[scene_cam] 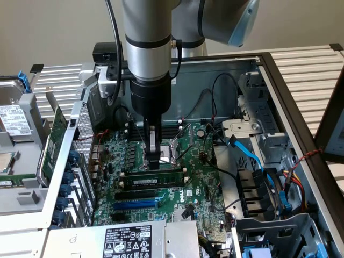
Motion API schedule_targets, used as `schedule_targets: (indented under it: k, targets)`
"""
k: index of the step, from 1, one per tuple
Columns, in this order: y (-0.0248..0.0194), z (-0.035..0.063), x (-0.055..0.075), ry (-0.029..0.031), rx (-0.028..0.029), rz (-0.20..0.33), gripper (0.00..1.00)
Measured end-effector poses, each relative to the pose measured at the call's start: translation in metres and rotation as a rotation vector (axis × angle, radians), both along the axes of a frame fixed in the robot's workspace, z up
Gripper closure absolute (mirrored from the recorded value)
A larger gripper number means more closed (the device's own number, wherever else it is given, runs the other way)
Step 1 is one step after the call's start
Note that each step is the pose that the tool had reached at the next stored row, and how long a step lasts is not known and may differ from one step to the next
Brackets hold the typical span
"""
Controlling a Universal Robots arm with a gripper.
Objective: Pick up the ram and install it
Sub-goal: 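Press down the ram until it locks into place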
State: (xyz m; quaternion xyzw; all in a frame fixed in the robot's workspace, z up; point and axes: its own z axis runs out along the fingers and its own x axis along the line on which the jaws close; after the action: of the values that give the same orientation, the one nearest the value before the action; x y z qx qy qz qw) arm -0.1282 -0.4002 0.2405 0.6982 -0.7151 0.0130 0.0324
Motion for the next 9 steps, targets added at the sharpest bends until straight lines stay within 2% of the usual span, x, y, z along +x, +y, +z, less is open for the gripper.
schedule_targets:
  k: [4, 9]
  targets:
    - [-0.0011, -0.0005, -0.0001, 0.0001, -0.0058, 0.000, 0.90]
    - [-0.0037, -0.0031, -0.0001, 0.0000, -0.0061, 0.000, 0.90]
